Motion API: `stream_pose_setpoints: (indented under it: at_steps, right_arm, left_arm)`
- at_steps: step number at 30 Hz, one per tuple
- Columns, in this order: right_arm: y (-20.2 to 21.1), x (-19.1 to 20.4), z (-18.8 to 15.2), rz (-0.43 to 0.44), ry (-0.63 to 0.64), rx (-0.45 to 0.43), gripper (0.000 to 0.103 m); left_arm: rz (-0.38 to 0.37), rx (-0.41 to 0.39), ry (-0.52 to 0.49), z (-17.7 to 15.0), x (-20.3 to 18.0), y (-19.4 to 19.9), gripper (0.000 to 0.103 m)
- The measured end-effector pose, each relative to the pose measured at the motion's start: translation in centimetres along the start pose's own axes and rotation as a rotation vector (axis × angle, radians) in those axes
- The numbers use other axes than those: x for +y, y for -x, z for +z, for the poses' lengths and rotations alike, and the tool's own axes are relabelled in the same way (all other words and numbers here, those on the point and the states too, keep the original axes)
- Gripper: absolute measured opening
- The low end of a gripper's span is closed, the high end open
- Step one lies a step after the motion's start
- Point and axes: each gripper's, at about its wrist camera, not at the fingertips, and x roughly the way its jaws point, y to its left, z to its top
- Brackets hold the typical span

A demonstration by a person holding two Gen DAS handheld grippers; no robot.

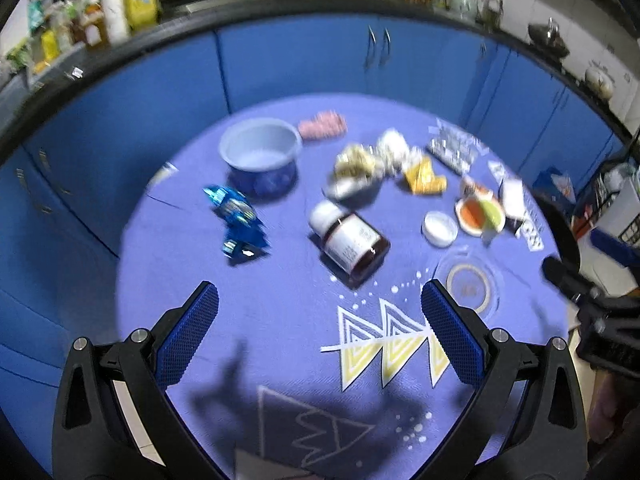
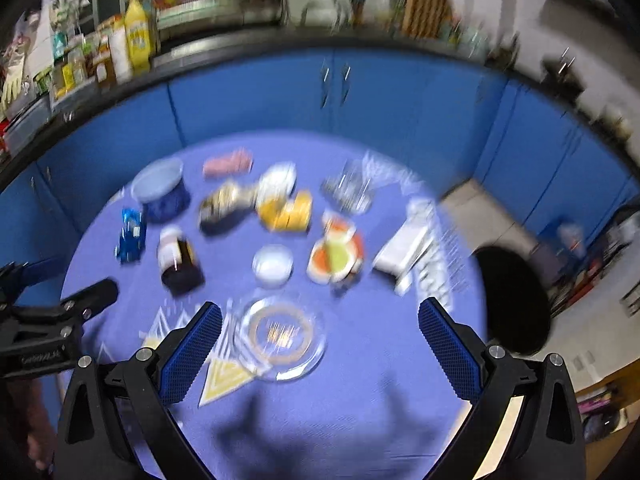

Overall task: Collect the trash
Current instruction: 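Grasp the brown medicine bottle with the left tool while the right tool grasps the clear plastic lid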

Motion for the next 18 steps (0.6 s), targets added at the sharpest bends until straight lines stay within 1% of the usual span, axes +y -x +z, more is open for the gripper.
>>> stream_pose_setpoints:
  at_steps: [2,5,8,10,14,18]
  right_arm:
    - [-2.2,-0.2,-0.9,0.080,-0.021,0.065,0.096]
    - [-4.2,0.5,-1.9,0.118,0.005,0.124,0.096]
    - [-5.5,1.6,-2.6,0.097,0.073,0.148,0.096]
    - [-6.3,2.3,-3.2,0.083,0.113,0.162,0.096]
    - [-7.5,2.5,-3.5,0.064,0.142,0.187,0.096]
    - [-8.5,2.2,-3.5,0.064,0.143,0.200,0.096]
  left_arm:
    - [-0.002,0.016,-0.022,0.2,-0.5,-1.6,0.100]
    - [0.013,0.013,-0.071,1.0,-1.4,-3.2,0.100]
    - [0.015,0.026,-0.114,2.0,-2.0,-4.8,0.100]
    - [0.024,0.049,-0.127,2.5,-2.2,-6.1,0.100]
    - [0.028,0.104,-0.120,2.8,-2.1,-8.4,0.100]
    - [0.043,0.123,-0.121,2.9,-1.9,-9.5,0.100]
